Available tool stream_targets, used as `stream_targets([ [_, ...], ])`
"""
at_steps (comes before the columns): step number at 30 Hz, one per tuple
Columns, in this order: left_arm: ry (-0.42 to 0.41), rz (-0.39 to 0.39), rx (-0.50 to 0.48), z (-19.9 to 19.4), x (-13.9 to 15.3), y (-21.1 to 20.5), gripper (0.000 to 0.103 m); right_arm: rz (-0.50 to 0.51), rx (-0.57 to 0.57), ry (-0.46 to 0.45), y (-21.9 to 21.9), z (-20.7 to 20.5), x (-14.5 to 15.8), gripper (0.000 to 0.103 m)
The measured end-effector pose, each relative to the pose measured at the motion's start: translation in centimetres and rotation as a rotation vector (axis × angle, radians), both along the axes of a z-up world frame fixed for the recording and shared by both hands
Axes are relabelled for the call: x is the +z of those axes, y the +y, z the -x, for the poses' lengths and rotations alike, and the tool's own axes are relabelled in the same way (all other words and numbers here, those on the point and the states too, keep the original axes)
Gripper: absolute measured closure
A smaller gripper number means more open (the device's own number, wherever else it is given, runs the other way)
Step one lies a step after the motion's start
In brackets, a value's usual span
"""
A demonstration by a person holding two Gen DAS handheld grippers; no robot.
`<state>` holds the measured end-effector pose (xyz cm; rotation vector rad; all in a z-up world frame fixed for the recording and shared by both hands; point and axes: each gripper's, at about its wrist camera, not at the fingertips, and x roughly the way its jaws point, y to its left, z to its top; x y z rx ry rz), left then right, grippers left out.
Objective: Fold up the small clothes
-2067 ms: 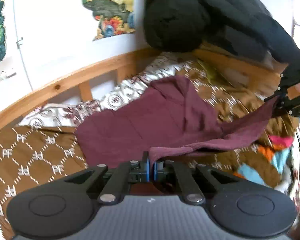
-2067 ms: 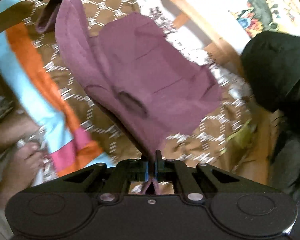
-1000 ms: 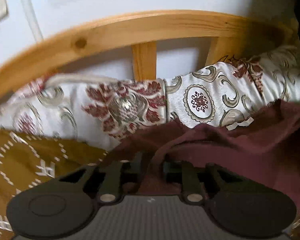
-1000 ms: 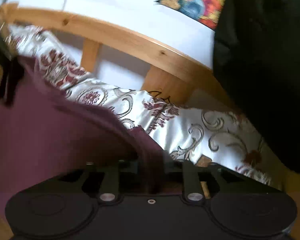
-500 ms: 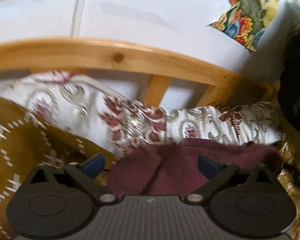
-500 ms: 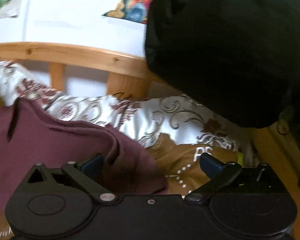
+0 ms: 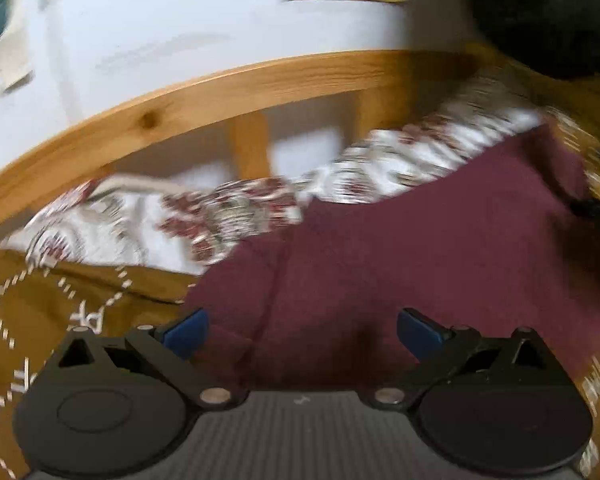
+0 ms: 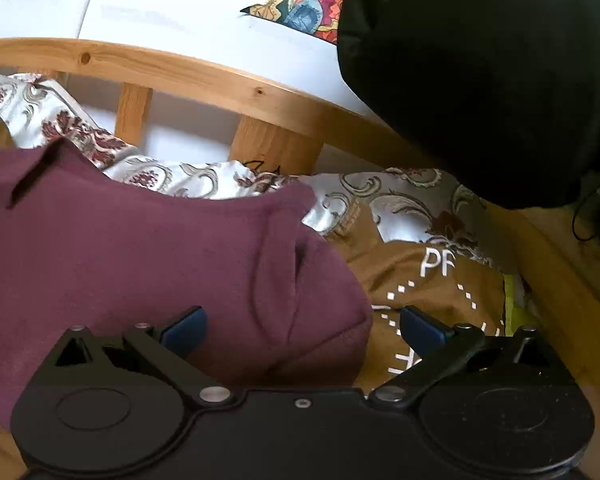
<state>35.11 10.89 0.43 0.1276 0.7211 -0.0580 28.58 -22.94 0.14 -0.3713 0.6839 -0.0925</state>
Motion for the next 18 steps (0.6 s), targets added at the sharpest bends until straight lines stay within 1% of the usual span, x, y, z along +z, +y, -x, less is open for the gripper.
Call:
stream_targets([
  [2,0.000,0.031,0.102,-1.4,-0.3,1.2,0.001,-0.007,-0.021,-0.016,-0.8,-0.2,-0.3,0.001],
  [6,-0.017,0.062,0.317,-3.4,-0.3,4.6,0.002,-0.031,-0.099,-0.077,-3.0,-1.2,-0.4,0.001],
  [8,-0.015,0.126,0.422,-4.2,-0.1,6.7,0.002,-0.051,-0.162,-0.114,-4.3,-1.6,-0.4,0.001],
  [11,0.021,0.243,0.520,-4.6,-0.1,9.5,0.002,-0.106,-0.247,-0.142,-6.2,-2.0,-0.2,0.001],
  [12,0.023,0.300,0.534,-4.1,-0.1,10.2,0.002,-0.129,-0.268,-0.141,-6.8,-2.0,-0.2,0.001],
  [13,0.008,0.359,0.519,-3.3,-0.1,10.6,0.002,-0.149,-0.282,-0.137,-7.1,-2.0,-0.2,0.001],
  [14,-0.014,0.404,0.488,-2.5,0.0,10.7,0.002,-0.166,-0.295,-0.138,-7.2,-1.7,-0.1,0.001],
  [15,-0.032,0.428,0.449,-1.8,0.1,10.5,0.002,-0.178,-0.302,-0.141,-7.1,-1.3,0.1,0.001],
  [16,-0.045,0.423,0.402,-1.1,0.2,9.9,0.002,-0.179,-0.302,-0.142,-6.9,-1.1,0.3,0.001],
  [18,-0.060,0.366,0.306,0.0,0.2,8.3,0.001,-0.163,-0.285,-0.146,-6.2,-0.5,1.0,0.001],
])
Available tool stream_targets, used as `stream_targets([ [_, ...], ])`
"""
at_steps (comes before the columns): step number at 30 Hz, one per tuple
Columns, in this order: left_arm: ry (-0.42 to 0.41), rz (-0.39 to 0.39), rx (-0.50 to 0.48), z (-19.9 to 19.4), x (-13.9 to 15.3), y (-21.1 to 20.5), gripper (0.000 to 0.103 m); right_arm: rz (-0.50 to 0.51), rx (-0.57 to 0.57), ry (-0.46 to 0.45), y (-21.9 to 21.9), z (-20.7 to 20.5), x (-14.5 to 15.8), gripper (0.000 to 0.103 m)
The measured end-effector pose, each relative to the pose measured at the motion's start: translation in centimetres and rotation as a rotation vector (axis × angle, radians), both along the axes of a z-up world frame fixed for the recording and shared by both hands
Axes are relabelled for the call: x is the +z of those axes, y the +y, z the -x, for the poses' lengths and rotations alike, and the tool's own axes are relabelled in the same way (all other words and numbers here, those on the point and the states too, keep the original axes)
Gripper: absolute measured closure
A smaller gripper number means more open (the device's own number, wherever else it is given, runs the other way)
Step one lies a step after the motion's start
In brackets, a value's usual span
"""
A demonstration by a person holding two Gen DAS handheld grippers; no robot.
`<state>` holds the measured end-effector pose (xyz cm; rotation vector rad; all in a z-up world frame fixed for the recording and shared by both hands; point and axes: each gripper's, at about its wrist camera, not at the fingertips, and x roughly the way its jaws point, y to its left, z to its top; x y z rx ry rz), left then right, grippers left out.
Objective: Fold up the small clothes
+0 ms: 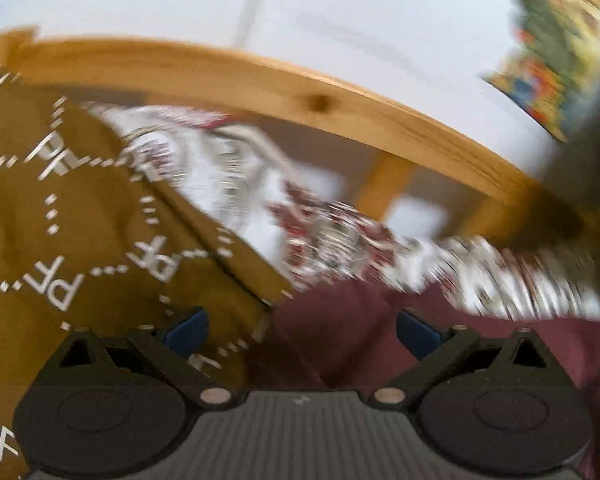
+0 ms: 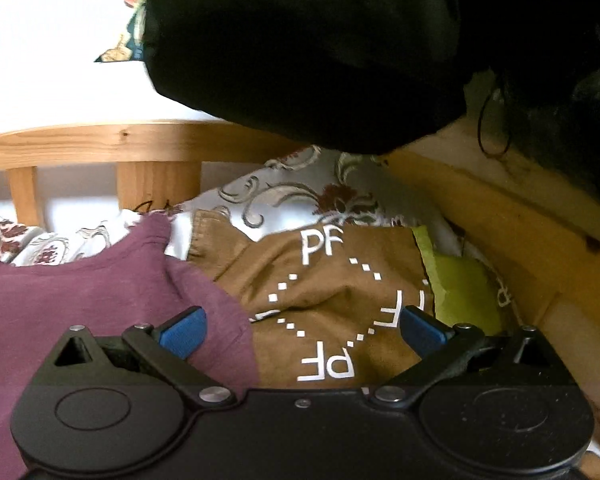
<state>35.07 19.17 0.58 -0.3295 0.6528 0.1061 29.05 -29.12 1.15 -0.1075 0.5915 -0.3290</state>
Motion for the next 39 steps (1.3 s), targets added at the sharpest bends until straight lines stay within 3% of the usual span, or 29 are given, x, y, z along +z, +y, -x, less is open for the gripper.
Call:
stream_targets([
  [5,0.051,-0.202,-0.194,0.6,-1.8,-4.8,0.001,0.053,0.080,-0.002,2.0,1.6,1.5,0.001],
  [8,0.102,-0.316,-0.189,-0.2,-3.0,-6.7,0.001,0.078,0.157,-0.001,3.1,2.4,1.4,0.001],
  [10,0.100,-0.358,-0.133,-1.1,-3.3,-7.0,0.001,0.097,0.219,-0.003,3.7,2.6,1.0,0.002],
  [13,0.084,-0.304,-0.018,-2.1,-2.6,-5.2,0.002,0.157,0.296,0.000,4.9,2.6,0.0,0.006],
  [17,0.092,-0.216,0.138,-3.6,-1.9,-1.5,0.002,0.153,0.339,0.013,5.5,1.8,-1.2,0.006],
  [19,0.105,-0.194,0.206,-4.1,-1.7,0.2,0.002,0.154,0.328,0.020,5.4,1.3,-1.7,0.006],
  [23,0.069,-0.101,0.251,-2.3,-0.9,2.7,0.001,0.125,0.246,0.027,4.4,0.7,-2.2,0.001],
  [31,0.060,-0.028,0.209,4.1,2.3,1.8,0.001,0.004,0.093,0.015,2.6,2.1,-1.0,0.001],
  [35,0.094,-0.005,0.157,8.3,3.5,1.2,0.001,-0.065,0.066,-0.025,3.6,4.4,0.9,0.001],
  [39,0.121,0.008,0.120,12.9,2.8,0.9,0.001,-0.106,0.062,-0.051,5.8,6.9,2.1,0.001],
])
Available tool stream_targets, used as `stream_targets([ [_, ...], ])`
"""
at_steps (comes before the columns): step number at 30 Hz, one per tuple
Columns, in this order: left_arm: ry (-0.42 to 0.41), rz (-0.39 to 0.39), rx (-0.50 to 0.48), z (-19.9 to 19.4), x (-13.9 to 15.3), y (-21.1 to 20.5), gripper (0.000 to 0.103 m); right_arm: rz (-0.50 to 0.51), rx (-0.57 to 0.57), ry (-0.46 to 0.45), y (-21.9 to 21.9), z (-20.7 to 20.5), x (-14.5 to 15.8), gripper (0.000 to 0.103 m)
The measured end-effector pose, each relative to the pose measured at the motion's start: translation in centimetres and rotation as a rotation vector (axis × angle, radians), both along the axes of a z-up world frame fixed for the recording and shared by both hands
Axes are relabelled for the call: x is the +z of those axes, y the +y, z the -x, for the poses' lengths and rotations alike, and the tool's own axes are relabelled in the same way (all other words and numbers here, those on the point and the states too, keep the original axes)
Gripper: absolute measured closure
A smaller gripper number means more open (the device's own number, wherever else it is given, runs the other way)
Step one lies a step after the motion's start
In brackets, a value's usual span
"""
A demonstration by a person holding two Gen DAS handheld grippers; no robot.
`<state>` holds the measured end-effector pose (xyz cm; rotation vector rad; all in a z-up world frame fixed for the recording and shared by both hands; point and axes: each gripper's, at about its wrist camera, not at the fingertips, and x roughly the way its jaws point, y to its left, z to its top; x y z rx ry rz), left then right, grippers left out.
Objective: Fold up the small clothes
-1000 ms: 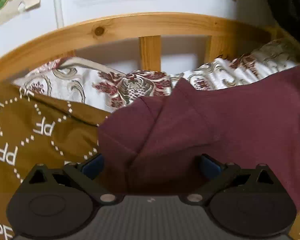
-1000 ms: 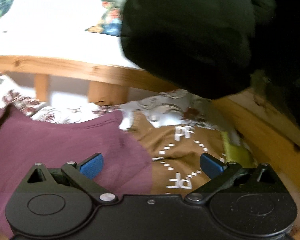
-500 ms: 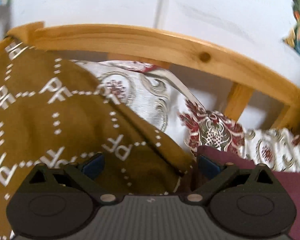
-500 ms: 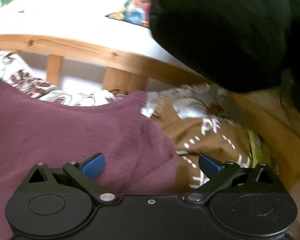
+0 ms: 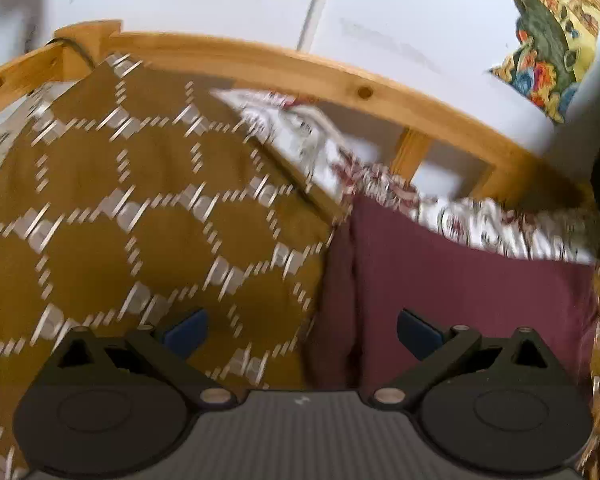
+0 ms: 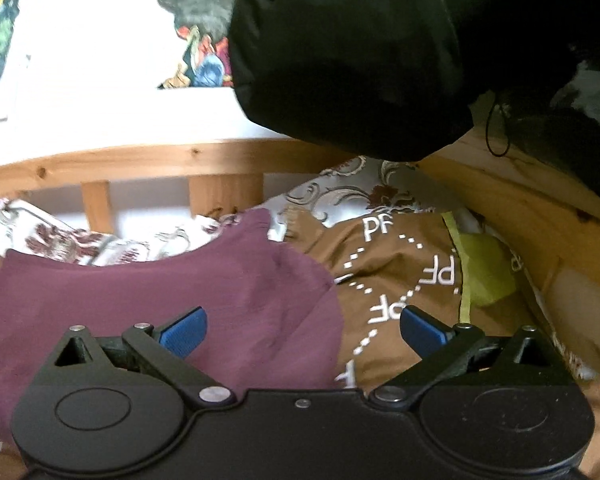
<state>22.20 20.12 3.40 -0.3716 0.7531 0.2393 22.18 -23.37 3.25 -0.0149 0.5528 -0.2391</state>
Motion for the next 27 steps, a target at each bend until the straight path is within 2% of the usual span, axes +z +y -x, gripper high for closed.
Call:
stream_targets([
  [3,0.005,-0.013,0.035,1.6,-1.9,-0.6,0.001,-0.015,0.011,-0.004,2.1,1.8,0.0,0.001],
  [6,0.029,0.021,0.024,1.2,-4.4,-0.6,0.001,-0.002,0.004,0.011,4.4,3.1,-0.6,0.001],
  [11,0.094,0.073,-0.012,0.0,-6.8,-0.3,0.001,0.013,0.036,0.113,7.4,4.3,-1.2,0.001],
  [14,0.094,0.112,-0.037,-0.8,-7.4,-0.5,0.001,0.037,0.046,0.127,8.5,4.7,-1.5,0.001],
  [20,0.107,0.067,-0.077,-1.5,-8.3,-1.4,0.001,0.027,0.047,0.153,10.0,3.5,-2.5,0.001],
  [27,0.050,0.046,-0.102,-1.8,-8.6,-1.9,0.001,0.008,0.115,0.095,11.2,2.6,-2.4,0.001],
])
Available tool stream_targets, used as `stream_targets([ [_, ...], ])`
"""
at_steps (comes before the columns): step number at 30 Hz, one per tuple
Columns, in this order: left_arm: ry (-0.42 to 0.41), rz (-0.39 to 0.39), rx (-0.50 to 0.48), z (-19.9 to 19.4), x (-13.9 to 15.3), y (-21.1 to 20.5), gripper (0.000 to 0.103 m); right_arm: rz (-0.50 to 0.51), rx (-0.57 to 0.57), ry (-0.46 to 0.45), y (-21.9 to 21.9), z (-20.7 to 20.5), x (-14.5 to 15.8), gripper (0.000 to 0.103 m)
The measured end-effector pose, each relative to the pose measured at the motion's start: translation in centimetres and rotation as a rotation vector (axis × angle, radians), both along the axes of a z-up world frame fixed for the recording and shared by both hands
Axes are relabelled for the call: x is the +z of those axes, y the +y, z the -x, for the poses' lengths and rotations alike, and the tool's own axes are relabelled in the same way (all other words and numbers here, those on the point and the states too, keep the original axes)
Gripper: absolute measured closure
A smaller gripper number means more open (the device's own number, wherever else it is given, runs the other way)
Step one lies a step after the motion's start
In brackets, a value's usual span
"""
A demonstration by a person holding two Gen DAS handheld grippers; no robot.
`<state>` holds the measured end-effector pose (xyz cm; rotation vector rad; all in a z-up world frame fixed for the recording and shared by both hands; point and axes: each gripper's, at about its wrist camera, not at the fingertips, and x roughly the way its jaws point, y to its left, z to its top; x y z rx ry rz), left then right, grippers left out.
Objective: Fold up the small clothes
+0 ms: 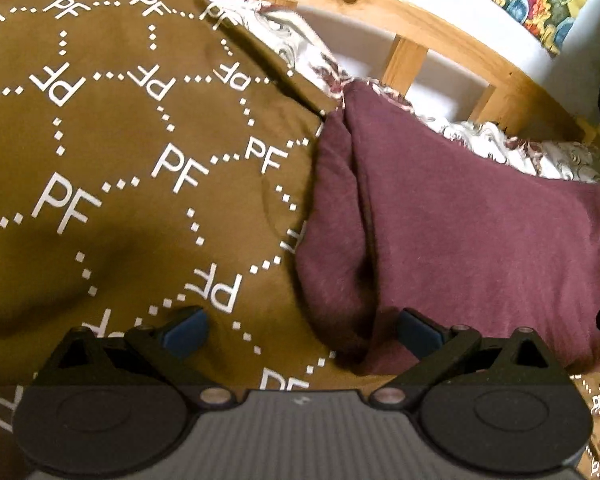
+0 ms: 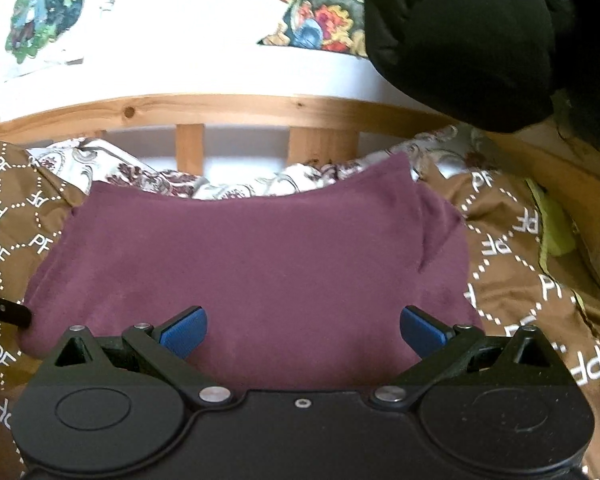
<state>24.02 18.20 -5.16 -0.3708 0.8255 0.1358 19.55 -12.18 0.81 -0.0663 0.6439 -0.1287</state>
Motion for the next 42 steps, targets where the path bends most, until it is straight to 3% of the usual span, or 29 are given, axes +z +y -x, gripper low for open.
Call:
stream_targets([
  [7,-0.073,0.005,-0.029,-0.1,-0.3,-0.1,0.001,0.027,0.029,-0.017,0.2,-0.9,-0.6,0.001],
  [13,-0.102,0.077,-0.072,0.0,-1.1,-0.5,0.001,0.011,0.020,0.012,0.0,-1.0,-1.9,0.001],
  [23,-0.124,0.043,-0.130,-0.5,-2.4,-1.6,0.001,0.002,0.051,0.054,-0.4,0.2,-3.1,0.001],
  [30,-0.179,0.013,-0.058,-2.8,-1.8,-0.6,0.001,0.007,0.054,0.053,-0.5,0.0,-3.2,0.001],
  [37,-0.187,0.056,-0.109,-3.8,-1.9,0.5,0.001,0.020,0.092,0.046,0.7,-0.9,-3.1,0.001],
  [42,-0.204,0.022,-0.140,-4.0,-1.7,0.3,0.001,0.029,0.103,0.061,1.1,-1.4,-3.7,0.001],
])
